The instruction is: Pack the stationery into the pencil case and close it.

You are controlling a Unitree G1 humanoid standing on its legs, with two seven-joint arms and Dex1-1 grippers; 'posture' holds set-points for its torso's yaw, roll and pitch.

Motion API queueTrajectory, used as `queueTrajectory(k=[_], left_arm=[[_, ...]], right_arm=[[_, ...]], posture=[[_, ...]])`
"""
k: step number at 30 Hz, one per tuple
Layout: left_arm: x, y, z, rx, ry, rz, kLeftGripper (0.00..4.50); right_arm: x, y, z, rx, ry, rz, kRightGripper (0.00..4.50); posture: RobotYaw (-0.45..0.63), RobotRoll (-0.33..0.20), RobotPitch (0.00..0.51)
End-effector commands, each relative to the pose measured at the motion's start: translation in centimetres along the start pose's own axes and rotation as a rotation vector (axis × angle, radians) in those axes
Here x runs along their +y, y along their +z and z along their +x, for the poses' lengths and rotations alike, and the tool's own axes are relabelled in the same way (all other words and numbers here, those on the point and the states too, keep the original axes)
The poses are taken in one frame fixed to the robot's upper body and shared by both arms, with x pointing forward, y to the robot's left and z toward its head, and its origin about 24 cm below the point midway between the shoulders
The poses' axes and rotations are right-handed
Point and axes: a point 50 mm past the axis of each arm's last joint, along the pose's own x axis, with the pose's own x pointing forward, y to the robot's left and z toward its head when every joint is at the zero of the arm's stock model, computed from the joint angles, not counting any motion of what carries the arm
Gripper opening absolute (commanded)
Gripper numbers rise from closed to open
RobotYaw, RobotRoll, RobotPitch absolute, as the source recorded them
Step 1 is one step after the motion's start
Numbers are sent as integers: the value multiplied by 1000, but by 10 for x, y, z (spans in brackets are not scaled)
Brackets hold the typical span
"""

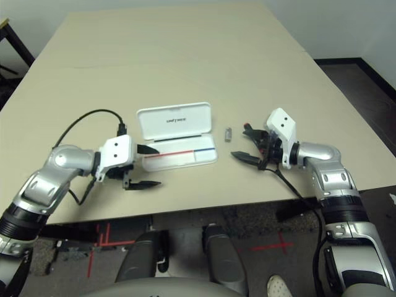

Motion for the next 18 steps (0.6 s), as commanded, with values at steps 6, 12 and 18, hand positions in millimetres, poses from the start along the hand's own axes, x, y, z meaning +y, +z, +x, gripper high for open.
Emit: queueTrajectory(k=[6, 12, 18], left_arm=[[4, 11, -25, -30, 79, 28, 4473], [6, 12, -34, -17, 108, 38, 4473], [5, 17, -37, -8, 91, 53, 4473]], right_arm=[[-14, 16, -19, -90, -281, 27, 4500], [-13, 15, -25, 3, -410, 150, 4500], [-12, 13, -24, 100, -463, 221, 4500]], posture=[[-55, 0, 145], [-54, 0, 146], [-50, 0, 151]])
